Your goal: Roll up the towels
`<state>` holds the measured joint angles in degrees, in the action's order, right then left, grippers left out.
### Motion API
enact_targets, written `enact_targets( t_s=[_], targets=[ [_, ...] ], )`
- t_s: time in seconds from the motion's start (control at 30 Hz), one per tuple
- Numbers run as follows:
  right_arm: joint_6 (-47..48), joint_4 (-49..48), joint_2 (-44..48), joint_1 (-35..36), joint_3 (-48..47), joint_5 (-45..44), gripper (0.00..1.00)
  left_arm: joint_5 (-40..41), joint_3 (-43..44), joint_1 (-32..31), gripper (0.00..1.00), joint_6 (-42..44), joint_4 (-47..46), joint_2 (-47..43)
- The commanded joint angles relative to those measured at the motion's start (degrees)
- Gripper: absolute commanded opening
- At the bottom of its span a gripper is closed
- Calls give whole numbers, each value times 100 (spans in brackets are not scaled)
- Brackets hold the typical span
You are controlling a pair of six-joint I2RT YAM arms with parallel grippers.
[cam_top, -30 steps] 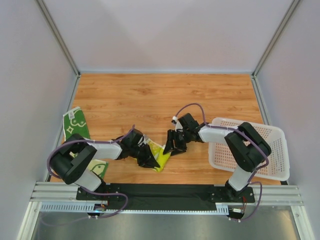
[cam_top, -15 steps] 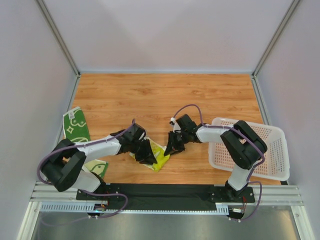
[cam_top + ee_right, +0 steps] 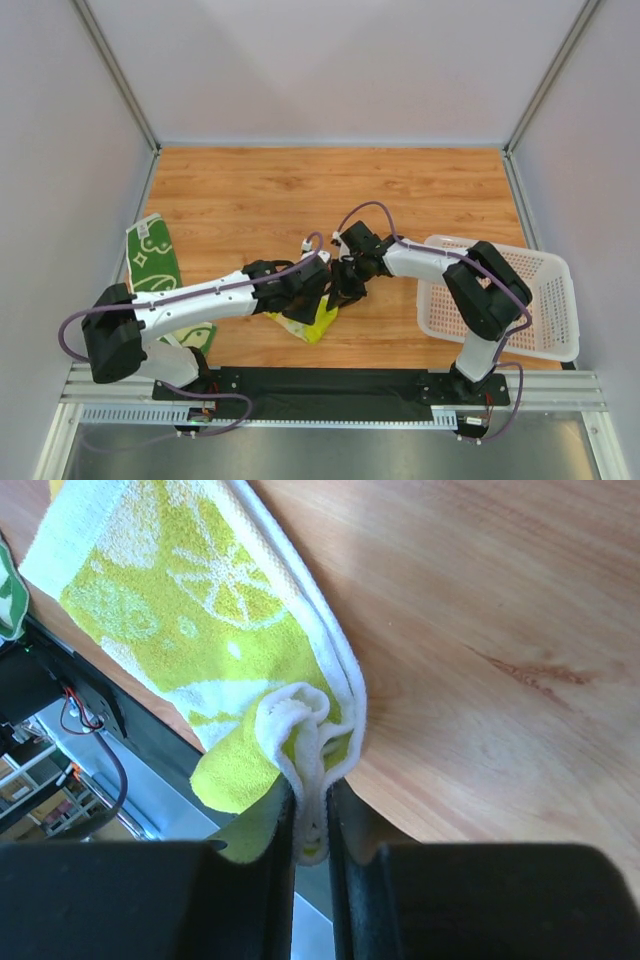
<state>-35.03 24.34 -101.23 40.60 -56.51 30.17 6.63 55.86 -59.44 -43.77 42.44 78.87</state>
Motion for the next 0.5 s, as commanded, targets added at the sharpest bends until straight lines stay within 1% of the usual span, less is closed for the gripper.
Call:
enact_targets(
  t_s=[0.0,0.17,0.37,0.47],
  targets=[
    [75,562,-81,71,-334,-134,7,1005,329,-515,38,527,230,40],
    [57,660,-151,115,-466,-161,6,1182,417,-946,40,606,55,515],
    [31,642,-169,159,-405,-178,6,1121,347,-1210,41,615,-314,858],
    [40,634,-151,159,-378,-178,6,1059,321,-1280,47,659,-482,989]
  ],
)
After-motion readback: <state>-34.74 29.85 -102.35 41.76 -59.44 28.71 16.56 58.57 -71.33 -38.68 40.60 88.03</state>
